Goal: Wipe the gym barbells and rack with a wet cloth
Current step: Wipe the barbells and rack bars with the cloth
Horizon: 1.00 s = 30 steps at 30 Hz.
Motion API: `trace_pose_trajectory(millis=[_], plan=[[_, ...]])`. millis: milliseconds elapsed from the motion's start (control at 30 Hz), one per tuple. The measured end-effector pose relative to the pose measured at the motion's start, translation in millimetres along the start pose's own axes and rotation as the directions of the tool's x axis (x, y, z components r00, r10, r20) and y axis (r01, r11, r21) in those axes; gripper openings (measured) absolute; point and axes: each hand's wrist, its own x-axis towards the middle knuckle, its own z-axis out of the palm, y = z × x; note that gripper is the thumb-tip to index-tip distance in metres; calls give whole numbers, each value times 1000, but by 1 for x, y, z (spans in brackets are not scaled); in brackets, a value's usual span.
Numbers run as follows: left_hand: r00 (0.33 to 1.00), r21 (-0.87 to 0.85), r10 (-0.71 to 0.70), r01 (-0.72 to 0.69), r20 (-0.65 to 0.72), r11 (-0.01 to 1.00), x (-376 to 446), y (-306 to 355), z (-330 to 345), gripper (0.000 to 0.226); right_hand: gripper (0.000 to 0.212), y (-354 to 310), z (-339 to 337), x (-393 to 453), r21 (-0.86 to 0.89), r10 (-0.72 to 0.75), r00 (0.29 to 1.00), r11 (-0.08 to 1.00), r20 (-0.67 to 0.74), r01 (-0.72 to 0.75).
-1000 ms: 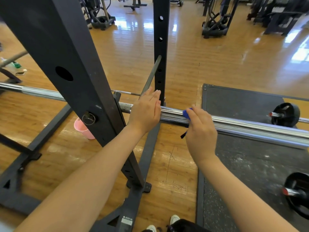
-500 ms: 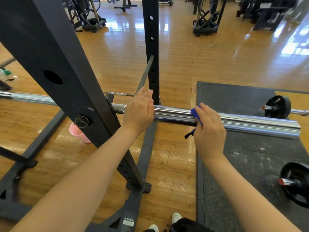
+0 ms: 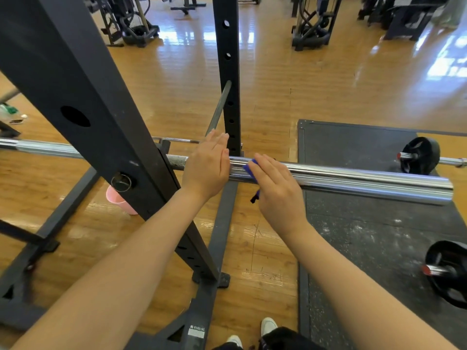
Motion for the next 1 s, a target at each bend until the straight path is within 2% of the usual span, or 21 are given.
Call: trace_pose_trajectory(millis=[133, 267, 400, 467, 600, 700, 867, 1000], plan=[[1000, 4, 4, -4, 3, 1000, 0, 0, 0, 61, 35, 33, -32, -22, -38, 98, 989, 994, -107, -103], [1000, -2, -8, 8, -10, 1000, 0, 1, 1, 61, 36, 70, -65, -48, -117, 225, 950, 960, -216, -254], [1000, -10, -14, 13, -16, 1000, 0, 1, 2, 61, 37, 59, -69, -39, -45, 372, 895, 918, -245, -394], [1000, -10, -18, 17, -16, 1000, 0, 1, 2, 61, 33, 34, -56, -22, 4, 329, 919, 942, -216, -336], [1000, -18, -15, 15, -9, 1000, 0, 2, 1, 59, 38, -2, -19, 3, 69, 132, 991, 989, -7, -131], [1000, -19, -11, 10, -10, 1000, 0, 2, 1, 58, 31, 9, -18, 1, 37, 69, 998, 997, 12, -70], [999, -31, 0, -2, -54, 1000, 0, 4, 2, 52, 32, 56, -58, -22, -48, 192, 968, 978, -161, -202], [997, -19, -3, 1, -73, 1000, -1, 3, 5, 52, 34, 106, -96, -57, -134, 342, 903, 913, -260, -385]])
